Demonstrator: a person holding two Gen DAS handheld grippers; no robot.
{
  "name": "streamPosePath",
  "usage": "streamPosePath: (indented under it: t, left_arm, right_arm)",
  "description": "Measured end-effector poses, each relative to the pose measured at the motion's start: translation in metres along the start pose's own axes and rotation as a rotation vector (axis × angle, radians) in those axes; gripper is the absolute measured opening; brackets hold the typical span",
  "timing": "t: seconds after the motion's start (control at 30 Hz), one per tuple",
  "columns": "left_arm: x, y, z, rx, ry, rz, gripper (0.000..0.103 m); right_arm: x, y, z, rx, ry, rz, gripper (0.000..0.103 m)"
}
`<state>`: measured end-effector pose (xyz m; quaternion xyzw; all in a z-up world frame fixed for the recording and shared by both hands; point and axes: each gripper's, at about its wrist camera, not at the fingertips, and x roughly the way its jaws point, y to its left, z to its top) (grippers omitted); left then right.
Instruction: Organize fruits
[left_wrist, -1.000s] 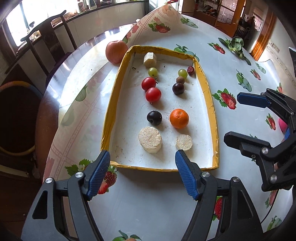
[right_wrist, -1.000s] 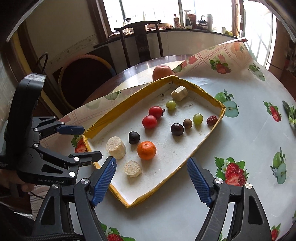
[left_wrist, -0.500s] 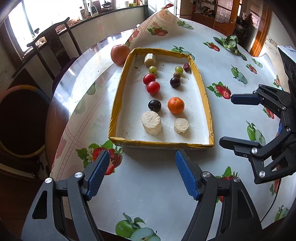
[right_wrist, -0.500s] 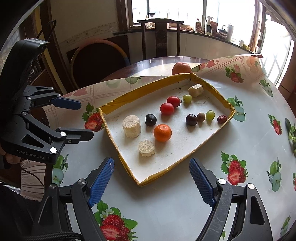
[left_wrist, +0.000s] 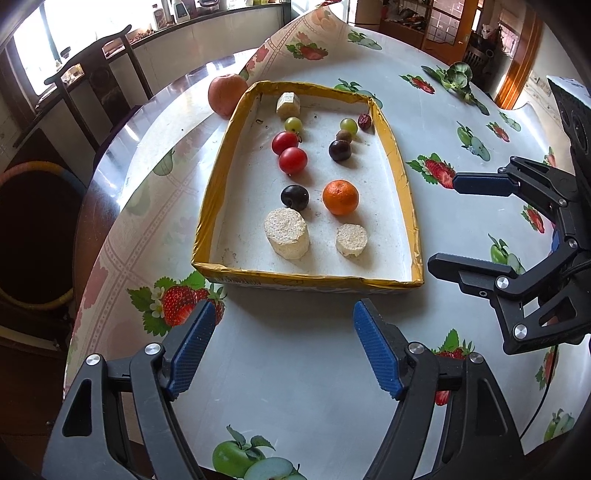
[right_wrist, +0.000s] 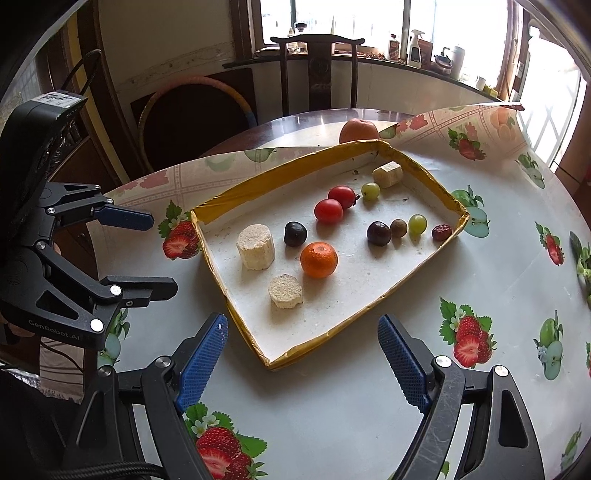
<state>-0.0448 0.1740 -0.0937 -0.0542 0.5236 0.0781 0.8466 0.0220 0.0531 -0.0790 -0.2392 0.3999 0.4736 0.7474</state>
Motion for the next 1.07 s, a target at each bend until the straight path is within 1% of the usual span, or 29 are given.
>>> streamPosePath:
  t: [0.17,0.5,0.67,1.07]
  left_arm:
    - [0.010,0.000,0.006,-0.014,-0.015,-0.019,0.077]
    - [0.023,0.001,0.014,-0.024,-0.001,-0.033,0.077]
    - [0.024,-0.001,0.017,-0.004,-0.033,-0.011,0.077]
    - [0.026,-0.001,0.020,-0.013,-0.022,-0.018,0.077]
  right_arm:
    - [0.006,-0.009,-0.001,0.034,-0.008,0.000,0.085]
    - [0.011,-0.018,0.001,0.069,-0.022,0.001,0.085]
    - [0.014,-0.021,0.001,0.084,-0.025,0.005,0.085]
    - [0.016,-0.026,0.003,0.112,-0.031,0.010,0.085]
